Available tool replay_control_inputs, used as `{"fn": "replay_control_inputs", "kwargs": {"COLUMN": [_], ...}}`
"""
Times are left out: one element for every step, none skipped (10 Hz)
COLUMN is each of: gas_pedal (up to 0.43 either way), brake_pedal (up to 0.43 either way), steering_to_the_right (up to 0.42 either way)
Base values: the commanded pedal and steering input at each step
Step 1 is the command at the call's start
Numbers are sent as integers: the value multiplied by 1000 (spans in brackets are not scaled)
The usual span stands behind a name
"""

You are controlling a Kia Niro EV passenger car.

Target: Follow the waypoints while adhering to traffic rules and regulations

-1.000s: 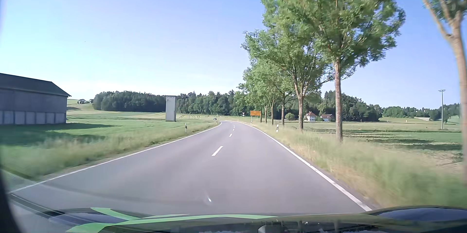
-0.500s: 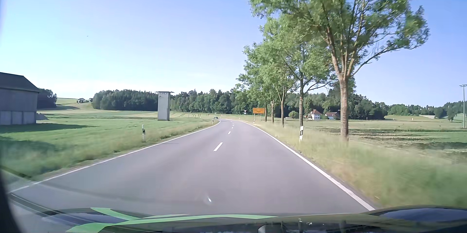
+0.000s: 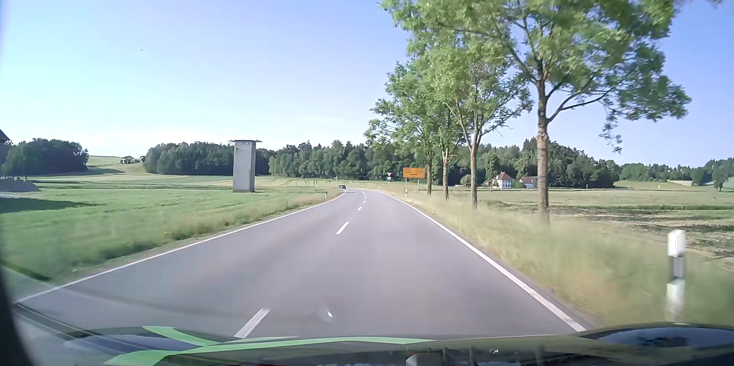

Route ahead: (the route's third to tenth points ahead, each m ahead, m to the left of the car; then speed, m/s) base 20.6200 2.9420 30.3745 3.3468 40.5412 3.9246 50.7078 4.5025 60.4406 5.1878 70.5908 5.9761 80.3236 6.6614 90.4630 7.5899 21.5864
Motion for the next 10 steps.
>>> {"fn": "replay_control_inputs", "kwargs": {"gas_pedal": [0,0,8,47,47,47,47,47,47,59], "brake_pedal": [0,0,0,0,0,0,0,0,0,0], "steering_to_the_right": [-11,-12,-12,-11,-11,-10,-7,-5,-4,-3]}}
